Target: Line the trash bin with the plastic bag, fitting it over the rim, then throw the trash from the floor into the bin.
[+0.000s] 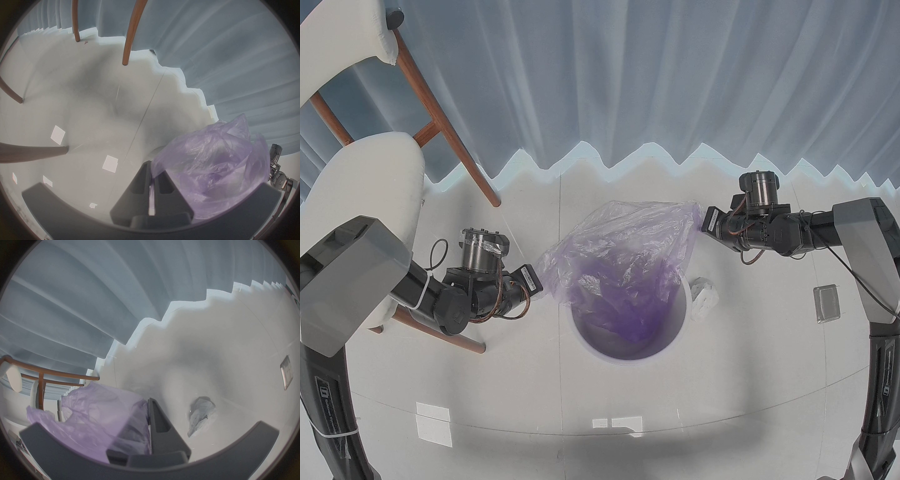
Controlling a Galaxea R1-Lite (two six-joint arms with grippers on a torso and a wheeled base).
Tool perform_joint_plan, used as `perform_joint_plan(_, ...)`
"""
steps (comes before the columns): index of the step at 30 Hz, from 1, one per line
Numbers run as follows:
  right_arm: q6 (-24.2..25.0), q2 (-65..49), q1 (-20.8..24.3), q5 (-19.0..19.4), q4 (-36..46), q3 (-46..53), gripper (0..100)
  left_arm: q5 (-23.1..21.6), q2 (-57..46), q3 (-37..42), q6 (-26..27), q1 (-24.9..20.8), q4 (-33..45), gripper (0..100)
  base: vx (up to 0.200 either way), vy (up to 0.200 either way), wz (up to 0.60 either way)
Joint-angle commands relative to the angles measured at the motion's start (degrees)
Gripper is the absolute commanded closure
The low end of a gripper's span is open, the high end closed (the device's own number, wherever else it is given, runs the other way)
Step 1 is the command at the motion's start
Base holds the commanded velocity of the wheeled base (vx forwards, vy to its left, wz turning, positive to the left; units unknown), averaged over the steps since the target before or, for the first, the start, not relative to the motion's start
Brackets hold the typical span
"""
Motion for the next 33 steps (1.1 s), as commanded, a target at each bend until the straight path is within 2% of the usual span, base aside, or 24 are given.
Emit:
perform_joint_plan(1,0.64,-2.51,0.27,0.11,0.09,1.49,100,0.05,-1.82,0.76,-0.16,-0.26,0.00,100,0.000,0.000,0.00)
perform_joint_plan(2,0.99,-3.12,0.27,0.11,0.00,2.19,0,0.05,-2.00,1.03,-0.16,-0.26,0.00,100,0.000,0.000,0.00)
perform_joint_plan(3,1.08,-3.30,0.27,0.11,0.00,2.37,0,0.05,-2.08,1.03,-0.16,-0.26,0.00,100,0.000,0.000,0.00)
perform_joint_plan(5,5.04,-6.90,0.36,1.69,0.09,5.01,0,0.05,-3.23,1.73,-0.16,-0.26,0.00,100,0.000,0.000,0.00)
perform_joint_plan(6,8.29,-9.01,0.45,4.41,0.36,6.41,0,0.05,-3.67,2.08,-0.16,-0.26,0.00,100,0.000,0.000,0.00)
perform_joint_plan(7,8.29,-9.01,0.45,4.41,0.36,6.41,0,0.05,-3.67,2.08,-0.16,-0.26,0.00,100,0.000,0.000,0.00)
perform_joint_plan(8,11.45,-11.82,0.53,7.93,1.32,8.35,0,0.05,-4.11,2.52,-0.16,-0.35,-0.09,100,0.000,0.000,0.00)
perform_joint_plan(10,12.68,-14.81,0.53,11.36,4.93,10.02,0,0.05,-5.25,3.14,-0.16,-0.62,-0.09,100,0.000,0.000,0.00)
perform_joint_plan(13,12.77,-16.39,0.89,13.64,9.67,10.19,0,0.05,-6.30,3.84,-0.16,-1.41,-0.09,100,0.000,0.000,0.00)
perform_joint_plan(20,14.27,-15.96,4.05,13.55,11.52,8.52,0,0.13,-8.06,5.25,0.01,-3.43,-0.18,100,0.000,0.000,0.00)
perform_joint_plan(25,16.81,-14.90,8.36,12.94,12.05,8.70,0,0.22,-8.76,5.25,0.10,-4.22,-0.18,100,0.000,0.000,0.00)
perform_joint_plan(29,16.73,-13.58,10.03,9.25,16.35,8.43,0,0.22,-8.76,5.34,0.10,-4.31,-0.36,100,0.000,0.000,0.00)
perform_joint_plan(33,16.90,-13.41,10.55,8.11,16.97,8.61,0,0.22,-9.12,5.69,0.10,-4.31,-0.44,100,0.000,0.000,0.00)
